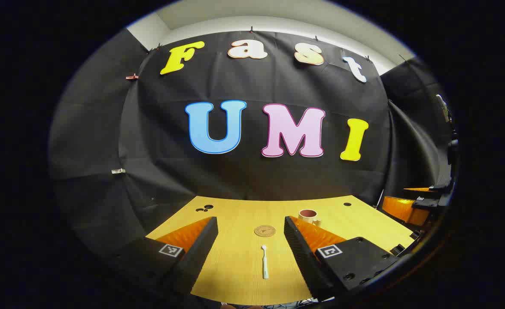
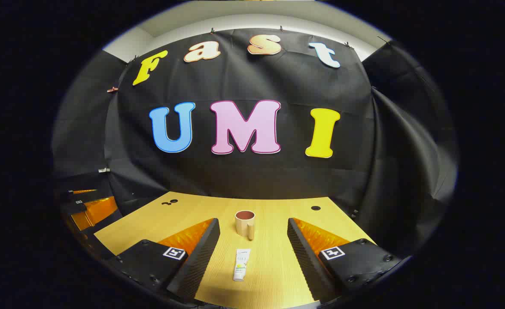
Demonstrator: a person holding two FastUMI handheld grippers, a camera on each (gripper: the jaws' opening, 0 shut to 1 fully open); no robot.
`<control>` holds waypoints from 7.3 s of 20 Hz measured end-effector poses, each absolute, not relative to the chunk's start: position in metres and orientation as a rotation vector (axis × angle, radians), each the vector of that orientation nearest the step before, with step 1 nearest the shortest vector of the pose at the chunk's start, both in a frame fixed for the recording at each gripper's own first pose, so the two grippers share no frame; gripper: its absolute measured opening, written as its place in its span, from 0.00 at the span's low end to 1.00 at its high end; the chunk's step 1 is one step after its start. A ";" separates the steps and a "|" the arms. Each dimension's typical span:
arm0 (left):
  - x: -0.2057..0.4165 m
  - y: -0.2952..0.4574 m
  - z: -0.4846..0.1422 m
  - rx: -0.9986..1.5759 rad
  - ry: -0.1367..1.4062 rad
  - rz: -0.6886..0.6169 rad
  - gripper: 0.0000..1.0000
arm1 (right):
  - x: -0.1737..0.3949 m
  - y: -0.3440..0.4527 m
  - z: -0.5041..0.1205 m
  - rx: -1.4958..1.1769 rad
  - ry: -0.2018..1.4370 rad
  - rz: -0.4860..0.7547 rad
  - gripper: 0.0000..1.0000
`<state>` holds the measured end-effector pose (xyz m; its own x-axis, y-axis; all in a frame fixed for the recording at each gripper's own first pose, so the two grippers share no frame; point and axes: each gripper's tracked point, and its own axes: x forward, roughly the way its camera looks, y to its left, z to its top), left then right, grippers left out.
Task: Put the toothbrush and toothpaste on the desktop into the cup, then pick up the cup and place it on the coaster on the desktop.
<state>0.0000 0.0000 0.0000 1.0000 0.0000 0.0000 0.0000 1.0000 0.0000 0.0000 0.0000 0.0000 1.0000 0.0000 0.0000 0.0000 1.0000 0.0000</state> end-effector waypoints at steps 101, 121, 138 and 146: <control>0.125 -0.007 -0.189 -0.052 0.598 -0.003 0.98 | 0.137 -0.020 -0.217 0.084 0.847 0.206 0.18; 0.180 -0.026 -0.286 0.068 0.958 -0.086 0.67 | 0.093 -0.063 -0.199 0.135 0.803 0.149 0.18; 0.175 -0.045 -0.285 0.111 0.978 -0.107 0.07 | 0.142 -0.041 -0.168 0.119 0.708 0.242 0.18; 0.168 -0.046 -0.254 0.009 0.857 -0.080 0.07 | 0.204 -0.029 -0.093 0.136 0.488 0.289 0.18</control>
